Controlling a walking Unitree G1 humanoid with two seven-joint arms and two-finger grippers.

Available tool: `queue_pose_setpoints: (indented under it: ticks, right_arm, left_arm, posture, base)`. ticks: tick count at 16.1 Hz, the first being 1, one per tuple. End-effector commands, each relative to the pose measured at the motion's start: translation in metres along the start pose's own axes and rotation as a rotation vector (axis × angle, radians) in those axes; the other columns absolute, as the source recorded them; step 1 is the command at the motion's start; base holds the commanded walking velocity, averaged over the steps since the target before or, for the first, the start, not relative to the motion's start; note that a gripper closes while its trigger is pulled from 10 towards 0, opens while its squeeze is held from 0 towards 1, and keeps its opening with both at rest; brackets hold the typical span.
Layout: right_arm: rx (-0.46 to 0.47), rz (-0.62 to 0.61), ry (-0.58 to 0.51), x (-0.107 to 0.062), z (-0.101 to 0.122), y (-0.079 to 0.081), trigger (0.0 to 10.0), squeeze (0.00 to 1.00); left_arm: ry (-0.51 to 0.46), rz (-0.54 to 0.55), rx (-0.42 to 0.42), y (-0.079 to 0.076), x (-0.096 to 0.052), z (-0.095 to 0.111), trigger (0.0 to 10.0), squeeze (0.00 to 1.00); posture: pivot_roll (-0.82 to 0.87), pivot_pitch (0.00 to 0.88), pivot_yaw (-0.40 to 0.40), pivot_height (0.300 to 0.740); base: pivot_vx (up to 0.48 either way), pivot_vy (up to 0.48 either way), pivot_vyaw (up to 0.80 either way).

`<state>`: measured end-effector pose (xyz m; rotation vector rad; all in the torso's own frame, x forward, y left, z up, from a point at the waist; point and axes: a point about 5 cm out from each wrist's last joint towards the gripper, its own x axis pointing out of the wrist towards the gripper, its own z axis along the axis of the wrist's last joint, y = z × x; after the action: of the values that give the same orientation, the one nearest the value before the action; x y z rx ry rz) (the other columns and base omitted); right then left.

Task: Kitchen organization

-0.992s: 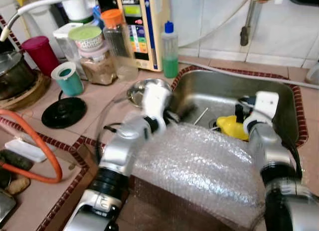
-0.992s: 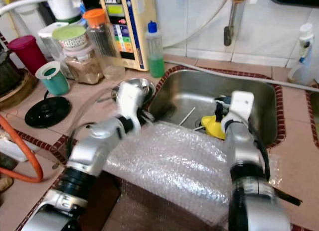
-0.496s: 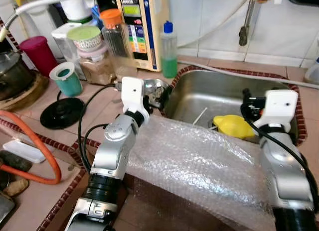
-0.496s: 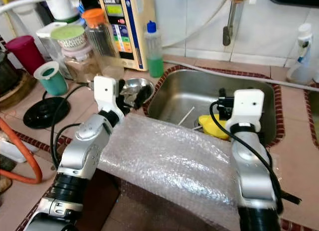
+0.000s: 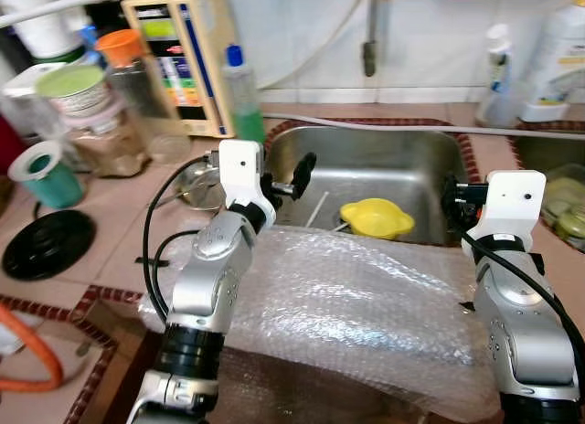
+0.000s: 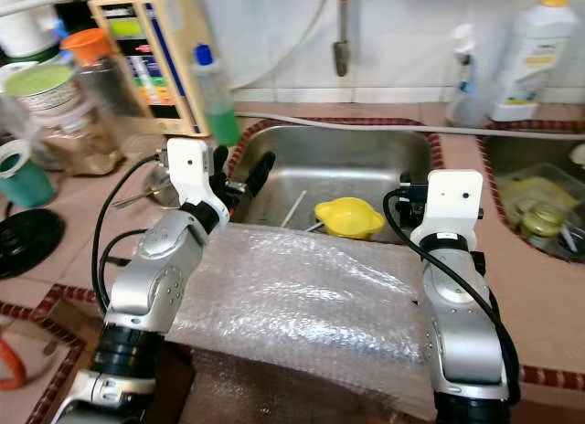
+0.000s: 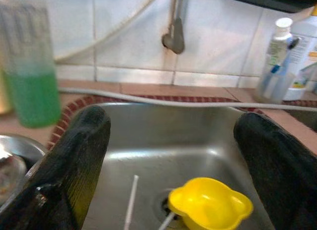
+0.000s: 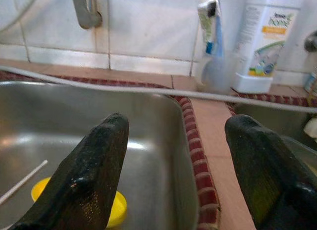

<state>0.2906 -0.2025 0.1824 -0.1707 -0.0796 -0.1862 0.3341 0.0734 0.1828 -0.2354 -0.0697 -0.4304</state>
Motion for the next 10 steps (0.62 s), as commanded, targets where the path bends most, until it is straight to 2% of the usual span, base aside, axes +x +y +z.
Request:
queue_pose_setpoints:
  ticks: [1,10]
  right_arm:
    - [0.011,0.02,-0.017,-0.002,0.007,0.005,10.0,0.0]
    - [0.031,0.021,0.018,-0.003,0.006,0.009,10.0,0.0]
  left_arm:
    - [0.003,0.004,-0.003,0.002,-0.004,0.002,10.0,0.0]
    - [0.056,-0.079,-0.039,-0.011,-0.017,-0.003,10.0,0.0]
  posture:
    - [-0.07,0.0,0.126,0.74]
    - [-0.06,0.0,0.133,0.74]
  base:
    - [0.0,0.0,-0.79]
    - [0.0,0.0,-0.8]
